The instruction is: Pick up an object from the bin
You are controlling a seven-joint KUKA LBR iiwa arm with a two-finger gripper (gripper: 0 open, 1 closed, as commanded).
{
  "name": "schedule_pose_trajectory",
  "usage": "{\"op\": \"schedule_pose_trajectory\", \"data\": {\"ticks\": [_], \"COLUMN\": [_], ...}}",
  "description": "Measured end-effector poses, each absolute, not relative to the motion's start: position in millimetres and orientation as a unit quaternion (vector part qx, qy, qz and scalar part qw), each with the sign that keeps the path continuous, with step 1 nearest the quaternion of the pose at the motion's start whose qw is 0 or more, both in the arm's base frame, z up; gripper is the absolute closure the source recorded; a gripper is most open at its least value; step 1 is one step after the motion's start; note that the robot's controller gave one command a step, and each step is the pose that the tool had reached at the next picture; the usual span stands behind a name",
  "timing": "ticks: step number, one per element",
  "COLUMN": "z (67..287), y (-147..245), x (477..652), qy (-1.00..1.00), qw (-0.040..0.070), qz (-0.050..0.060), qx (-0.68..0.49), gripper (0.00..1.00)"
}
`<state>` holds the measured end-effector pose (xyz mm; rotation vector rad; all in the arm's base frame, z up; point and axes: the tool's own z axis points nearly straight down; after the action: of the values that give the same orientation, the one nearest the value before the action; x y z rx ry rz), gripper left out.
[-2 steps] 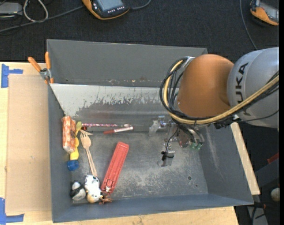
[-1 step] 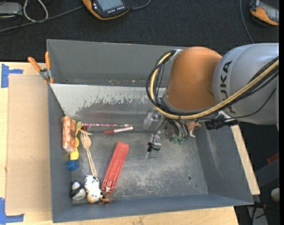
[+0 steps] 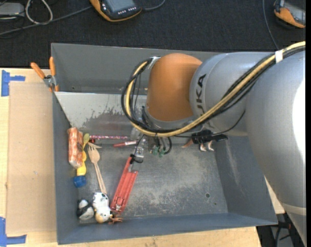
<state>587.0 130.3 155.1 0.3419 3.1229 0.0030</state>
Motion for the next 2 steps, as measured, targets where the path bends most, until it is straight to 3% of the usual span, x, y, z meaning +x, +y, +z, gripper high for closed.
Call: {"op": "schedule_pose_trajectory", "data": {"ticks": [1, 2], "z": [119, 106], "y": [144, 148], "x": [611.9, 576.3], "qy": [1.0, 1.0], "qw": [0.004, 0.003], "qz": [0.001, 0.001], "qx": [-0.007, 0.003], "gripper": [0.0, 0.0]}}
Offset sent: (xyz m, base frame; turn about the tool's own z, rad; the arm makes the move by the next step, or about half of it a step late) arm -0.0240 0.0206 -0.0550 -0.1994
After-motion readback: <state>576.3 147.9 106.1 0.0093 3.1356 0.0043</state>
